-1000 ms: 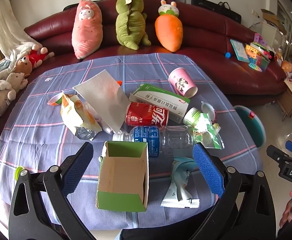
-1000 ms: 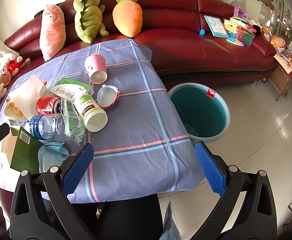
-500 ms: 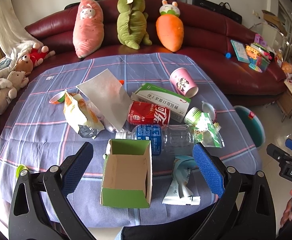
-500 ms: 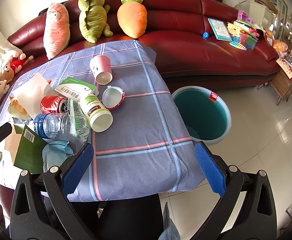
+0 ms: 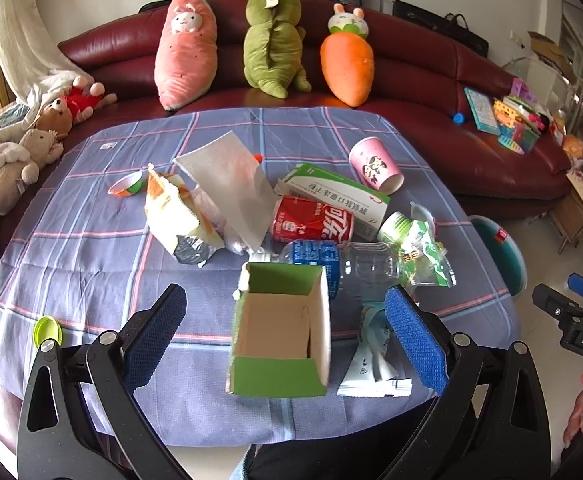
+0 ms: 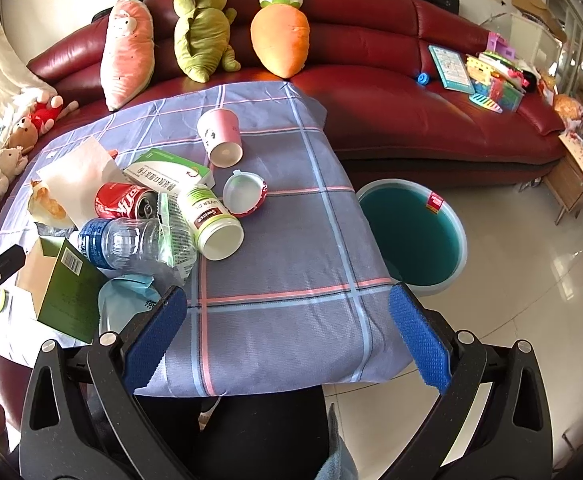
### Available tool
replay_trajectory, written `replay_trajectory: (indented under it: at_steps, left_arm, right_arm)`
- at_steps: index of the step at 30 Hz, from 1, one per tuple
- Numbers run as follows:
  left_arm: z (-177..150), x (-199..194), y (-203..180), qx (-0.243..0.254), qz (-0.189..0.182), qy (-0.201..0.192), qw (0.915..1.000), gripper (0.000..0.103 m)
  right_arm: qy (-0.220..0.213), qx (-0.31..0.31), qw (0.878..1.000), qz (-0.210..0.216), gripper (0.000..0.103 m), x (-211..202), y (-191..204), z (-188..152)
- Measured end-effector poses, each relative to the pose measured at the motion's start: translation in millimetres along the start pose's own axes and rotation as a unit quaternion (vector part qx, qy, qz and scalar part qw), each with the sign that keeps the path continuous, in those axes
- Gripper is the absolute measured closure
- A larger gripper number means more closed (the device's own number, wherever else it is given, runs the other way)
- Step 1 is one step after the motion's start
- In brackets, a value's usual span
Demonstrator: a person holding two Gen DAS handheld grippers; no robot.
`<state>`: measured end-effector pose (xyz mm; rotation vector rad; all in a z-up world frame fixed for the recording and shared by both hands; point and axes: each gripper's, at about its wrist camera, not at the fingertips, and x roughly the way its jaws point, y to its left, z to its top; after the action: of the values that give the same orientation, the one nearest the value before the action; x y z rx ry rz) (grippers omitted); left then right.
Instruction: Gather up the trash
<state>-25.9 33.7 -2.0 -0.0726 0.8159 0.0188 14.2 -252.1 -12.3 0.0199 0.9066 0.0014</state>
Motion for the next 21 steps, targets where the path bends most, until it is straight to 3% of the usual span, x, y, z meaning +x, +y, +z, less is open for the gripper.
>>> replay_trajectory:
  at_steps: [6, 12, 17, 21]
  left_arm:
    - [-23.3, -4.4, 13.2, 0.000, -0.021, 0.025, 0.9995, 0.004]
    - [-40.9, 15.7, 19.3, 0.002, -0.039, 0.064, 0.9972, 0.004]
    - [-51.7, 40.3, 20.5, 0.001, -0.036, 0.085, 0.9957, 0.004]
    - [-57.9, 54.7, 16.9, 0.011, -0.021, 0.077, 0.9968, 0.004]
  right_arm:
    - [0.002, 0.000, 1.000, 0.007, 0.006, 1.3, 1.8, -0.9]
    - [0.008, 0.000, 1.000, 0.019, 0.006, 5.4, 4.7, -2.5]
    - [0.019, 0.001, 1.000, 0.022, 0.006, 14.0, 6.8, -6.8]
    - [0.033, -0.003, 0.999, 0.021, 0.006, 25.4, 9.0, -10.2]
